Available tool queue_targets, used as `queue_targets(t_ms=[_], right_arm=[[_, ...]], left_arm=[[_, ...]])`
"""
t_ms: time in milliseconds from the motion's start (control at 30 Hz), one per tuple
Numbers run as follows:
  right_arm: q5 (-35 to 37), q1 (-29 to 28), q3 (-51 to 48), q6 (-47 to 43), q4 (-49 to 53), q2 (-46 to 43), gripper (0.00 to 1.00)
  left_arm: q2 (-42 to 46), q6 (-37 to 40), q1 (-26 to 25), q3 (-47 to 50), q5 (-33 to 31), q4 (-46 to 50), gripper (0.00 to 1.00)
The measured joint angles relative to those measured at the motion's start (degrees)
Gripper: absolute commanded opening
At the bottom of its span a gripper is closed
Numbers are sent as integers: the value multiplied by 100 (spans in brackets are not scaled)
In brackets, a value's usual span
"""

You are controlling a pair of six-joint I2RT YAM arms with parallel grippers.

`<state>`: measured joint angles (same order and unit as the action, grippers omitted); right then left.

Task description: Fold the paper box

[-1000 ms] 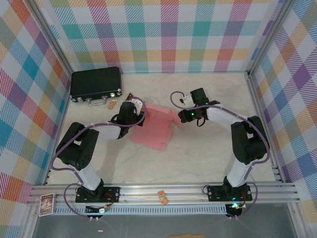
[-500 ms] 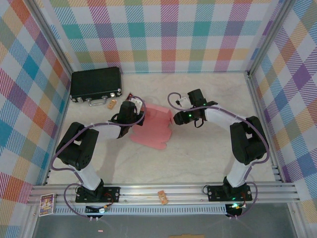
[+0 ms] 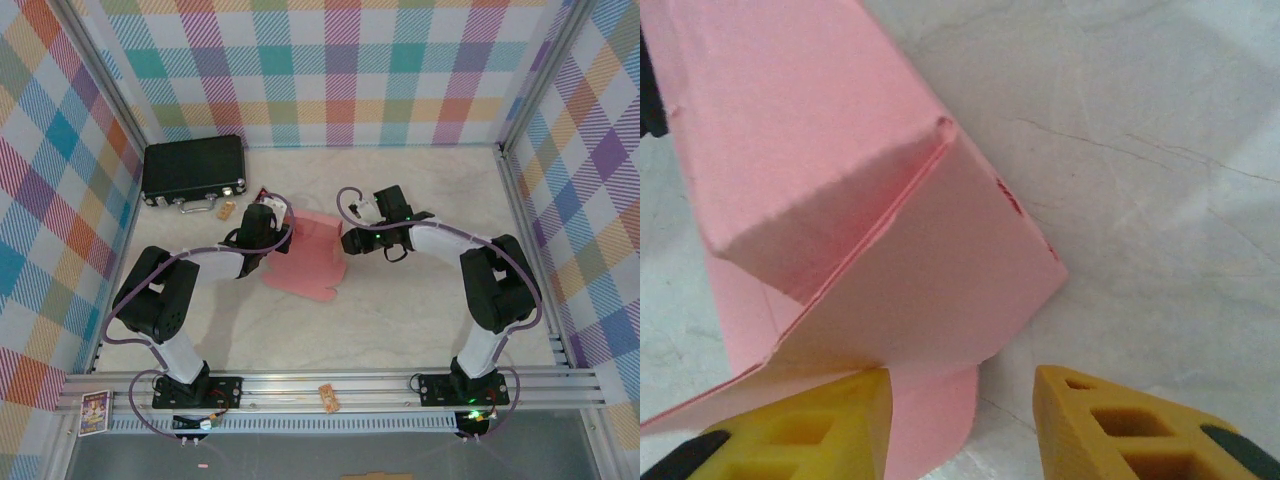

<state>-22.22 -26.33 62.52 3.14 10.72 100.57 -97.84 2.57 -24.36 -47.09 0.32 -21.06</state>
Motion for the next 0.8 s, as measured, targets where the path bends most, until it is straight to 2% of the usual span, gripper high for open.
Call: queue_targets(t_ms=[300,800], right_arm=[[-177,-76,-212,317,-728,11,46],[1058,-520,-870,525,-2162,173,49]], left_arm=[[-2,-26,0,0,2,0,6],[2,-111,0,0,7,7,6]])
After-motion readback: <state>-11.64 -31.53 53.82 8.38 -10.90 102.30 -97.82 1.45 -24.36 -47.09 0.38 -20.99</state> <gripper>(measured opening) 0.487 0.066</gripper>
